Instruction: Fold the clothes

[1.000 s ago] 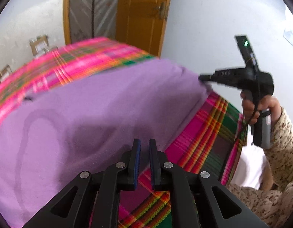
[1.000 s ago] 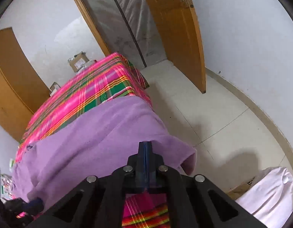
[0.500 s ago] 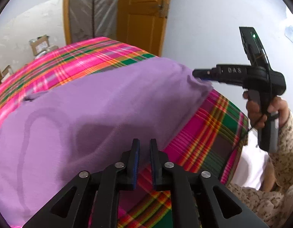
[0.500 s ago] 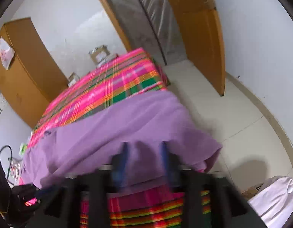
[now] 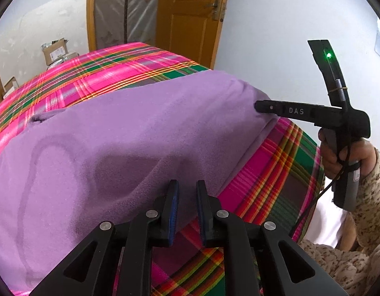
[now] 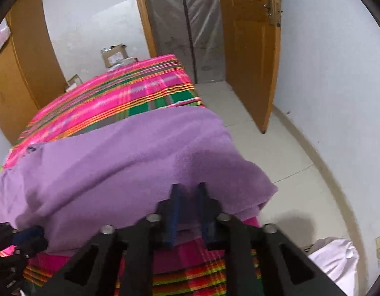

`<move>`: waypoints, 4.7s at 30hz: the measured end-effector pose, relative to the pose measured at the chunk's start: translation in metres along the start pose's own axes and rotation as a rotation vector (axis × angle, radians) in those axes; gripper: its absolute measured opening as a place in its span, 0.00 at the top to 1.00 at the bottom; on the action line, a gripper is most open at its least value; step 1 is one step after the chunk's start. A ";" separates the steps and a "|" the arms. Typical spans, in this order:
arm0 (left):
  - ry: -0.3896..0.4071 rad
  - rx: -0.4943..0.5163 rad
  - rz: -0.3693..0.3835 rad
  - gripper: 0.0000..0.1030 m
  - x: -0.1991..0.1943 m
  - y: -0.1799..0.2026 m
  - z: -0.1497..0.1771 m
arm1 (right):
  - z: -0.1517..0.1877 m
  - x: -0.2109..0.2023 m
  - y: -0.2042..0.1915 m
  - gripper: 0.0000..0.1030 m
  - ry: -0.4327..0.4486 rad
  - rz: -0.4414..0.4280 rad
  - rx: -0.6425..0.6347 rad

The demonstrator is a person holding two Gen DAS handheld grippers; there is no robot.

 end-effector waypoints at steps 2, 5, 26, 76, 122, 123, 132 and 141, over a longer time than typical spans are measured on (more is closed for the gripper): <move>0.000 -0.001 0.001 0.86 0.001 0.000 -0.001 | 0.004 -0.004 0.001 0.99 0.009 -0.002 -0.007; 0.000 -0.001 0.002 0.86 0.001 0.001 -0.001 | 0.006 -0.011 0.005 0.99 0.027 -0.021 0.024; 0.059 -0.013 0.019 0.86 -0.029 -0.005 0.000 | 0.022 -0.037 0.031 1.00 0.016 -0.003 0.089; 0.156 -0.423 -0.270 0.77 -0.062 -0.245 0.016 | -0.062 0.081 -0.292 0.78 -0.378 -0.752 -0.465; 0.143 -0.512 -0.176 0.77 -0.055 -0.259 0.020 | -0.105 0.097 -0.305 0.88 -0.309 -0.617 -0.611; 0.142 -0.511 -0.178 0.77 -0.055 -0.259 0.020 | -0.107 0.095 -0.296 0.88 -0.296 -0.592 -0.609; 0.138 -0.505 -0.188 0.77 -0.054 -0.260 0.020 | -0.094 0.091 -0.235 0.87 -0.308 -0.550 -0.603; 0.133 -0.500 -0.205 0.77 -0.053 -0.259 0.019 | -0.074 0.088 -0.240 0.80 -0.281 -0.541 -0.710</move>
Point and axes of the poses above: each gripper's, at about its wrist camera, not at the fingertips, and x roughly the way its jaws point, y to its right, z to its underside, the point moved 4 cm from there along x, roughly the way its jaws point
